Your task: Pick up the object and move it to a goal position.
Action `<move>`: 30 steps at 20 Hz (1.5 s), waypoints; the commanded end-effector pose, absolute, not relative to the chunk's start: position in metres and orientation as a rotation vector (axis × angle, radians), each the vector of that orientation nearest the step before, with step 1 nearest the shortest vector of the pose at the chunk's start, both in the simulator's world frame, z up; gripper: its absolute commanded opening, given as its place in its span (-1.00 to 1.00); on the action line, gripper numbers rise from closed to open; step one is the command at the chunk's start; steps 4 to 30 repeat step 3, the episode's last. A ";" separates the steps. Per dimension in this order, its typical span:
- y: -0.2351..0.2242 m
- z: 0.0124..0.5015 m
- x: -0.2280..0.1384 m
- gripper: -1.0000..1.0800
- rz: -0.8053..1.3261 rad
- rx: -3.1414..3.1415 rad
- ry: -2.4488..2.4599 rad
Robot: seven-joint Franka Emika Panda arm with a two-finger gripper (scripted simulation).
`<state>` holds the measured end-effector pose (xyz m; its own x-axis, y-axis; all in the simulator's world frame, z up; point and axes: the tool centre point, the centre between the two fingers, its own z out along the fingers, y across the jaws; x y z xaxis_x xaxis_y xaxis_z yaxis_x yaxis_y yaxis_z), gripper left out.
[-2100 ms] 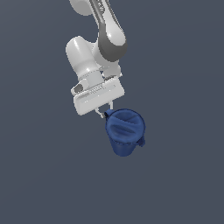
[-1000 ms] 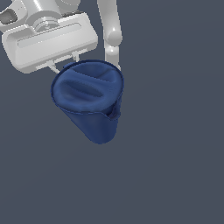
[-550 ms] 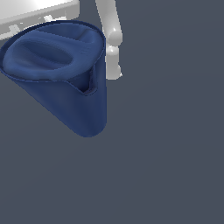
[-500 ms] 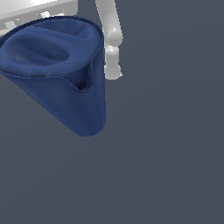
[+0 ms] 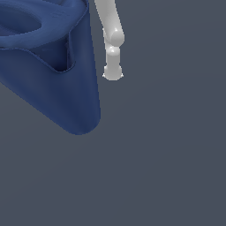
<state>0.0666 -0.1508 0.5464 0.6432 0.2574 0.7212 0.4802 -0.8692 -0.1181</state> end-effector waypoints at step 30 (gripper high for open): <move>-0.152 0.551 0.068 -1.00 -1.061 -2.567 -0.593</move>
